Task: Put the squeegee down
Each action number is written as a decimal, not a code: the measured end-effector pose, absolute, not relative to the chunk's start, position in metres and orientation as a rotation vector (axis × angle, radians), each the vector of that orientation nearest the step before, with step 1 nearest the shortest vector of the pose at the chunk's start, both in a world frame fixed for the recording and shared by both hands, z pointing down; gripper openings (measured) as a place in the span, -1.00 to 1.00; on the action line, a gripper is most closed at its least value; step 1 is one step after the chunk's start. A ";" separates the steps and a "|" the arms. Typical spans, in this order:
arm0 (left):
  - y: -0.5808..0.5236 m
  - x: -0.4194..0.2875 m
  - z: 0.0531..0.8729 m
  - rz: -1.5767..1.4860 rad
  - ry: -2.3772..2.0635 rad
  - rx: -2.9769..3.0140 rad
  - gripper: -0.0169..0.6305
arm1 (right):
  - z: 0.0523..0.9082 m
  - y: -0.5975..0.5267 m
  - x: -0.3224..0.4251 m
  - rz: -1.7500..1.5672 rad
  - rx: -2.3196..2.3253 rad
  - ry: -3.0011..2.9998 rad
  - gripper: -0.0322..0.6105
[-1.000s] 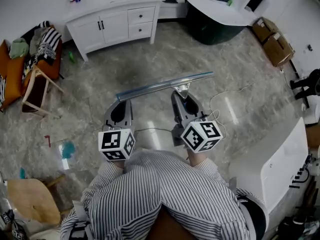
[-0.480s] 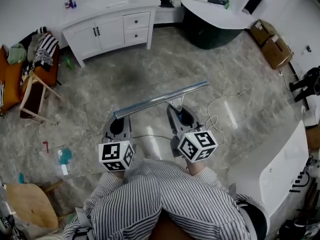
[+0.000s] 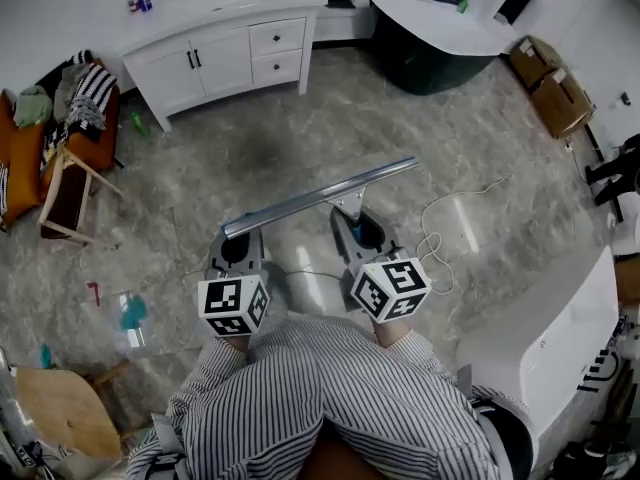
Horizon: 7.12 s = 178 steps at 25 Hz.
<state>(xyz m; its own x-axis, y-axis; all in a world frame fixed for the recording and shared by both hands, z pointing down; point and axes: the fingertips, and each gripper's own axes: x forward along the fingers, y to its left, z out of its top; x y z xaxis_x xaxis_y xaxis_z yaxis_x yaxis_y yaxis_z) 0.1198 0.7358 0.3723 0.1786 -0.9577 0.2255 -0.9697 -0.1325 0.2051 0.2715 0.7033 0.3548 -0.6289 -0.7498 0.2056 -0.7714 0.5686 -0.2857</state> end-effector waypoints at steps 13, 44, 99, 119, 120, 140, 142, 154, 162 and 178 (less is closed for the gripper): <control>0.580 0.038 0.363 0.074 -1.735 2.231 -0.91 | 0.335 0.555 0.182 0.522 1.398 -2.752 -0.56; 0.323 -0.057 0.379 0.043 -1.693 2.238 -0.91 | 0.340 0.291 0.086 0.530 1.471 -2.746 -0.56; -0.146 -0.082 0.379 0.055 -1.685 2.257 -0.91 | 0.351 -0.169 0.043 0.509 1.385 -2.746 -0.56; -0.356 -0.135 0.370 0.092 -1.490 2.431 -0.91 | 0.350 -0.358 -0.005 0.528 1.660 -2.646 -0.56; -0.361 -0.136 0.371 0.092 -1.480 2.433 -0.91 | 0.350 -0.361 -0.007 0.523 1.664 -2.640 -0.56; -0.399 -0.146 0.388 0.104 -1.471 2.389 -0.91 | 0.371 -0.403 -0.015 0.565 1.628 -2.593 -0.56; -0.408 -0.143 0.386 0.109 -1.473 2.389 -0.91 | 0.371 -0.413 -0.013 0.571 1.623 -2.593 -0.56; -0.446 -0.124 0.409 0.141 -1.450 2.311 -0.91 | 0.391 -0.464 0.008 0.626 1.585 -2.513 -0.56; -0.476 -0.130 0.426 0.147 -1.483 2.229 -0.91 | 0.408 -0.496 0.015 0.643 1.530 -2.480 -0.56; -0.518 -0.136 0.472 0.228 -1.505 2.090 -0.91 | 0.461 -0.562 0.020 0.724 1.477 -2.381 -0.56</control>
<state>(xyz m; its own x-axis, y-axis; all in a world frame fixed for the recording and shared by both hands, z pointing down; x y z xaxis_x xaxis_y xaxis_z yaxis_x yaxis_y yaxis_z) -0.1358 -0.5182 0.4718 0.3592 -0.8237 0.4387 -0.9166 -0.2231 0.3317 0.0200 -0.5619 0.4609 -0.4563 -0.7659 0.4530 -0.8884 0.3634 -0.2804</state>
